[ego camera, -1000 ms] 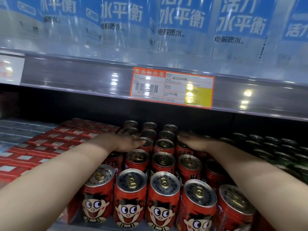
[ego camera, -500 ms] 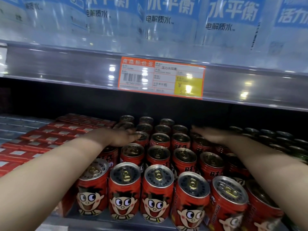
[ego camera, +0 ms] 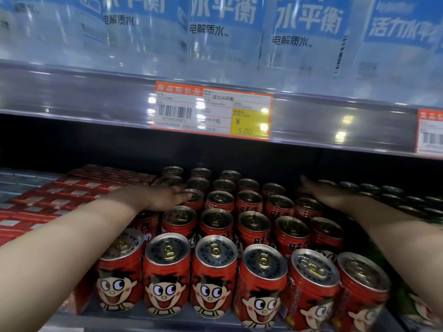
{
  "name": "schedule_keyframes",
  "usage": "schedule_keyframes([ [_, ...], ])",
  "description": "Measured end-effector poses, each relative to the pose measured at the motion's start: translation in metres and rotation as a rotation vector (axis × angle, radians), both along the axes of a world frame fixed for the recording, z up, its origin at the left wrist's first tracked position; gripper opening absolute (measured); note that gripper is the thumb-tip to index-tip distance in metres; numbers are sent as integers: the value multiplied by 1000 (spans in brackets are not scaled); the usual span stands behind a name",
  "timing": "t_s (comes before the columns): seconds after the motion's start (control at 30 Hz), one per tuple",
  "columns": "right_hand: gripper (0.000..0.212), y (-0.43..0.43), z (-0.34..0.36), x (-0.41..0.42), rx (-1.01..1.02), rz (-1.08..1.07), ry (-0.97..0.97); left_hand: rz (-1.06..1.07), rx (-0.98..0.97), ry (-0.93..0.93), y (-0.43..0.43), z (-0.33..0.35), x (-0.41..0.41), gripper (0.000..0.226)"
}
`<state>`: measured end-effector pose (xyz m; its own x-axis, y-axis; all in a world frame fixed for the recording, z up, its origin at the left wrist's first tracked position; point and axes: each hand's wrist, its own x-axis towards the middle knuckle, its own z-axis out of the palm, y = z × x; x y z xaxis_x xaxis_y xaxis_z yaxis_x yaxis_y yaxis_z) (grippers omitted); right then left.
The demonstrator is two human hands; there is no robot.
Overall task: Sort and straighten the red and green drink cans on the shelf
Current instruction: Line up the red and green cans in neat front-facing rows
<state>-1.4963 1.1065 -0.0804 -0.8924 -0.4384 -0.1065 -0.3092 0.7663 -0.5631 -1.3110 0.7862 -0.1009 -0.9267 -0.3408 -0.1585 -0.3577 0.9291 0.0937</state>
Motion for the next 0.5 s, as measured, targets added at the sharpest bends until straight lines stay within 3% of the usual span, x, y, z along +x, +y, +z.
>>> schedule_keyframes([
  [0.2, 69, 0, -1, 14, -36, 15, -71, 3, 13, -6, -1, 0, 0, 66],
  [0.37, 62, 2, 2, 26, -22, -53, 22, -7, 34, 6, -6, -2, -1, 74],
  [0.5, 67, 12, -2, 37, -100, -61, -96, -5, 32, 2, -5, -1, 1, 76],
])
